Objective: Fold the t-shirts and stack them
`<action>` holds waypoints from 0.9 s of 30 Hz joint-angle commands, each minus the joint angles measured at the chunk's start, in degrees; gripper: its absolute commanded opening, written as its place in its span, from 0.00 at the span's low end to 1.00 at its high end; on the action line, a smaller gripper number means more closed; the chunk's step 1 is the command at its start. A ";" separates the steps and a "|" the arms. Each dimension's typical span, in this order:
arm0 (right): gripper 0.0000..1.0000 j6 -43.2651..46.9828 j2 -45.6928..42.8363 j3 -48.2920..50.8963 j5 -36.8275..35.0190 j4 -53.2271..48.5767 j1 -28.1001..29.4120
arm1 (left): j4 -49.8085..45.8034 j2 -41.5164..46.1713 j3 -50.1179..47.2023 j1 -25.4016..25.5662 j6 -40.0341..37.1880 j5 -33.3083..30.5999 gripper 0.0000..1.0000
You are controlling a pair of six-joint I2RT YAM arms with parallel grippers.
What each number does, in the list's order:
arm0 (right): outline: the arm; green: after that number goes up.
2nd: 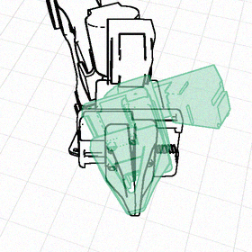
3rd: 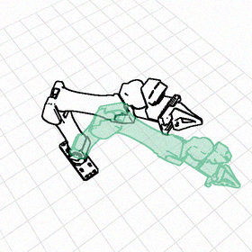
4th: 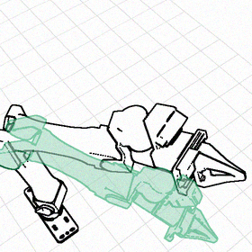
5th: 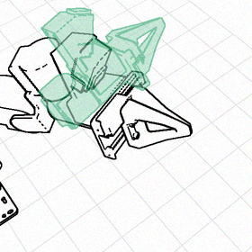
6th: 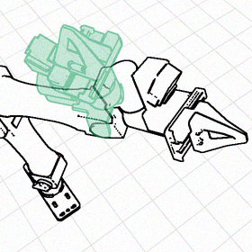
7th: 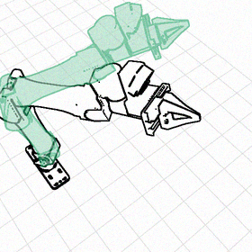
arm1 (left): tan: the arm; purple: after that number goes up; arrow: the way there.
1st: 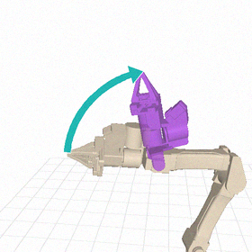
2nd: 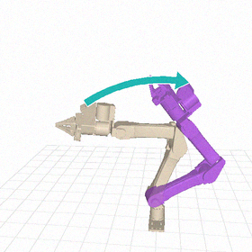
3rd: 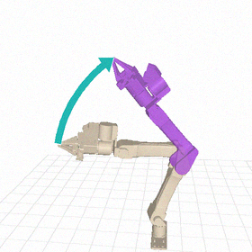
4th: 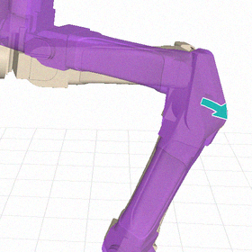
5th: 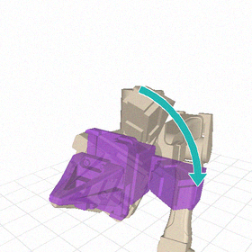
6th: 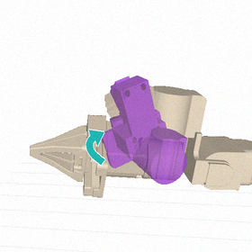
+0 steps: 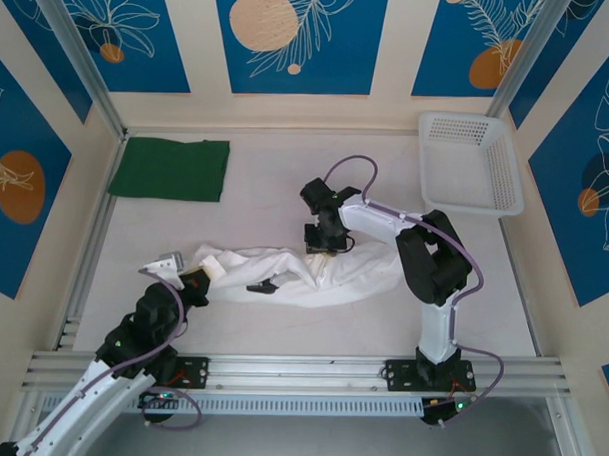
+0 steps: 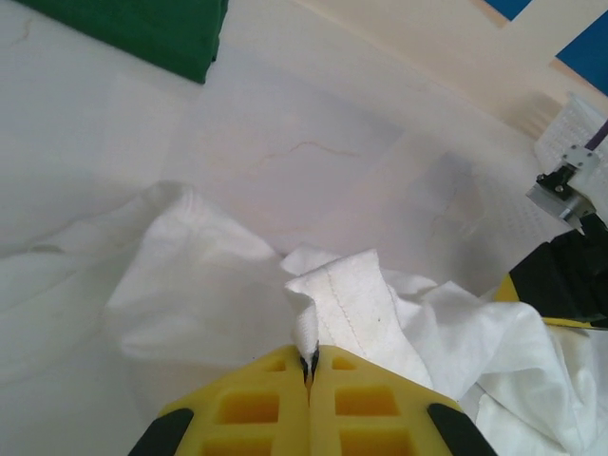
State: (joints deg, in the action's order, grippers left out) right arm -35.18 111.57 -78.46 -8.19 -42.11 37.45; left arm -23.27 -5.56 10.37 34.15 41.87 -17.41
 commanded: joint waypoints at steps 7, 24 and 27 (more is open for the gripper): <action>0.01 0.64 -17.28 8.75 -2.70 7.12 -0.46 | -2.92 0.89 -0.66 0.00 1.59 0.35 0.00; 0.19 -4.59 -54.59 48.53 10.45 26.51 -9.84 | -3.97 1.33 -0.55 -0.02 3.25 -0.16 0.00; 0.19 -3.77 -56.44 48.28 15.23 23.07 -9.83 | -6.22 1.83 -0.30 -0.01 4.96 -1.37 0.00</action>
State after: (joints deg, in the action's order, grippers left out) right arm -39.83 57.30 -29.80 -0.60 -19.16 27.73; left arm -26.30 -4.84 10.11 34.15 44.75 -17.26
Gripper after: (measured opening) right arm 0.194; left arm 0.041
